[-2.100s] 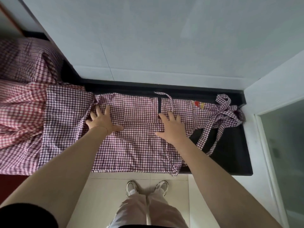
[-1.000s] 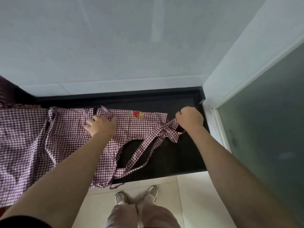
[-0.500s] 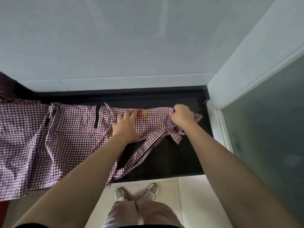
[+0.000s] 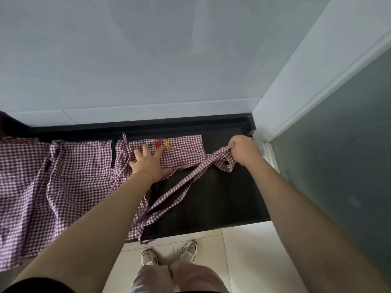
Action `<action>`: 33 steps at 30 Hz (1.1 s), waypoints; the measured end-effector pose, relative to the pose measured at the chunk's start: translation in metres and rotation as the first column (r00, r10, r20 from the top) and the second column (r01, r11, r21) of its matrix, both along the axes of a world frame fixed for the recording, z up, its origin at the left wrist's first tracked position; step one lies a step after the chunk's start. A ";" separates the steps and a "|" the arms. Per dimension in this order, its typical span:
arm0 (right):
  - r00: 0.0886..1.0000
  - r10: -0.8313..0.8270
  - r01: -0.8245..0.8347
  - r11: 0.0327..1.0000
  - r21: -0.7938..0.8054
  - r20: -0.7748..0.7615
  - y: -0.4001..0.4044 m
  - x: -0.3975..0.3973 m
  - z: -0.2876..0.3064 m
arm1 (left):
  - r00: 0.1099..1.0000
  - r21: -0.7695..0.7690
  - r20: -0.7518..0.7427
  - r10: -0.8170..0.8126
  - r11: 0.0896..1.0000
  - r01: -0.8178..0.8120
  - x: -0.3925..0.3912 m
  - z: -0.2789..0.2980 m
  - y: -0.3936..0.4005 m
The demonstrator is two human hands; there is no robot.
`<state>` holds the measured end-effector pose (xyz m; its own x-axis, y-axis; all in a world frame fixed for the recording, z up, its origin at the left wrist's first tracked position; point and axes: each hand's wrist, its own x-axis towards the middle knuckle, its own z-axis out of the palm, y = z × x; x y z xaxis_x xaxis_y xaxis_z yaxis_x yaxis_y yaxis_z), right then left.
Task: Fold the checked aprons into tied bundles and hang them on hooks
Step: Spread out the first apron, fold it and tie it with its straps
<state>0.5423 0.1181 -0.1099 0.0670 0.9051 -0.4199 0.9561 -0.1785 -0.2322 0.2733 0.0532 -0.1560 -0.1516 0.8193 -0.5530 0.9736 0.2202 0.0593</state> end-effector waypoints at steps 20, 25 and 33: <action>0.884 0.457 -0.452 0.890 -0.065 0.096 -0.024 -0.055 -0.025 | 0.993 -0.002 0.115 0.007 1.000 -0.006 -0.019 0.000 -0.007; 0.872 0.451 -0.099 0.541 -0.835 0.189 -0.020 -0.028 0.004 | 0.992 -0.030 0.120 0.025 0.999 -0.021 -0.017 0.001 -0.005; 0.978 -0.146 0.134 0.987 -0.088 -0.146 -0.006 -0.041 -0.006 | 0.883 0.310 0.460 -0.094 0.949 -0.060 -0.004 0.009 -0.008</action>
